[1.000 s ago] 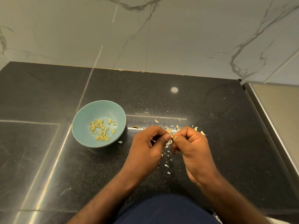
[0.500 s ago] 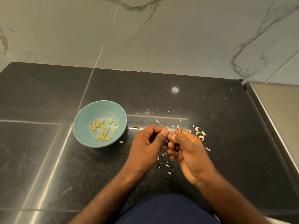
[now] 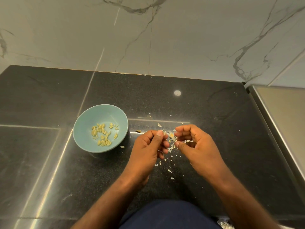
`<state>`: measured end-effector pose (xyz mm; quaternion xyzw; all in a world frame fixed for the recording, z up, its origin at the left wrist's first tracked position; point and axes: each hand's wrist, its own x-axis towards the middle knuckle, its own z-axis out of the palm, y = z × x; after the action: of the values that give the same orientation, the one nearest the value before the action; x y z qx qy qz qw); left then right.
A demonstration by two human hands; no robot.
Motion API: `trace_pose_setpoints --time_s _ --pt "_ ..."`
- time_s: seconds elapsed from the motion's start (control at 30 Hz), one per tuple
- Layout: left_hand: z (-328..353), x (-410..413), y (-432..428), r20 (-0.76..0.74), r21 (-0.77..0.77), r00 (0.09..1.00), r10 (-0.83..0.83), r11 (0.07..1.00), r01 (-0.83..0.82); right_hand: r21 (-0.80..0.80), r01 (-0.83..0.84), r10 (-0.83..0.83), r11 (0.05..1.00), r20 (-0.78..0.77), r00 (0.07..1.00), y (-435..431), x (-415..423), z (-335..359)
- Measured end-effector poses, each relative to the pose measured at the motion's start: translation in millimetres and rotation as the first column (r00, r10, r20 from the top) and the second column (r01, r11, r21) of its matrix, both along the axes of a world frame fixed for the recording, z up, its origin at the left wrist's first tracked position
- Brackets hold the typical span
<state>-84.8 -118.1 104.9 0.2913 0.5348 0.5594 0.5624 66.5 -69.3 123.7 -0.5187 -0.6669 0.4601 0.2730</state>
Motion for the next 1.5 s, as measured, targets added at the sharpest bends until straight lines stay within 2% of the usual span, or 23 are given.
trace_pose_setpoints --time_s 0.03,0.13,0.27,0.43,0.5,0.6,0.87,1.07,1.27,1.5 --pt "0 0 0 -0.041 0.01 0.999 -0.011 1.0 0.011 0.013 0.003 -0.003 1.0 -0.005 1.0 0 0 2" --pt "0 -1 -2 -0.158 0.029 0.987 -0.04 0.999 0.045 -0.019 -0.043 0.04 0.999 -0.153 0.987 -4 -6 6" --pt "5 -2 -4 -0.23 0.053 0.972 -0.055 0.996 0.069 -0.001 -0.038 0.037 0.999 -0.192 0.981 -5 -9 5" --pt "5 -5 -4 -0.215 0.046 0.976 -0.026 0.998 0.037 -0.136 -0.008 -0.046 0.991 -0.385 0.922 -6 -7 4" --pt "6 -5 -4 -0.22 0.041 0.975 -0.032 0.998 0.042 -0.161 -0.007 -0.061 0.987 -0.415 0.908 -5 -6 3" --pt "9 -5 -5 -0.231 0.047 0.972 -0.043 0.997 0.055 -0.142 -0.003 -0.052 0.99 -0.381 0.923 -5 -5 2" --pt "11 -4 -6 -0.219 0.049 0.975 -0.035 0.998 0.047 0.032 -0.011 0.017 0.999 -0.199 0.98 -11 -5 5" --pt "6 -3 -6 -0.277 0.056 0.96 -0.029 0.997 0.046 0.064 -0.029 0.041 0.998 -0.19 0.981 -18 -9 6" --pt "5 -2 -8 -0.303 0.045 0.951 -0.056 0.996 0.073 0.022 0.065 -0.059 0.998 -0.22 0.974 -19 -12 1" --pt "8 -2 -7 -0.285 0.078 0.958 -0.036 0.995 0.061 0.018 0.105 -0.098 0.994 -0.245 0.965 -20 -13 1"
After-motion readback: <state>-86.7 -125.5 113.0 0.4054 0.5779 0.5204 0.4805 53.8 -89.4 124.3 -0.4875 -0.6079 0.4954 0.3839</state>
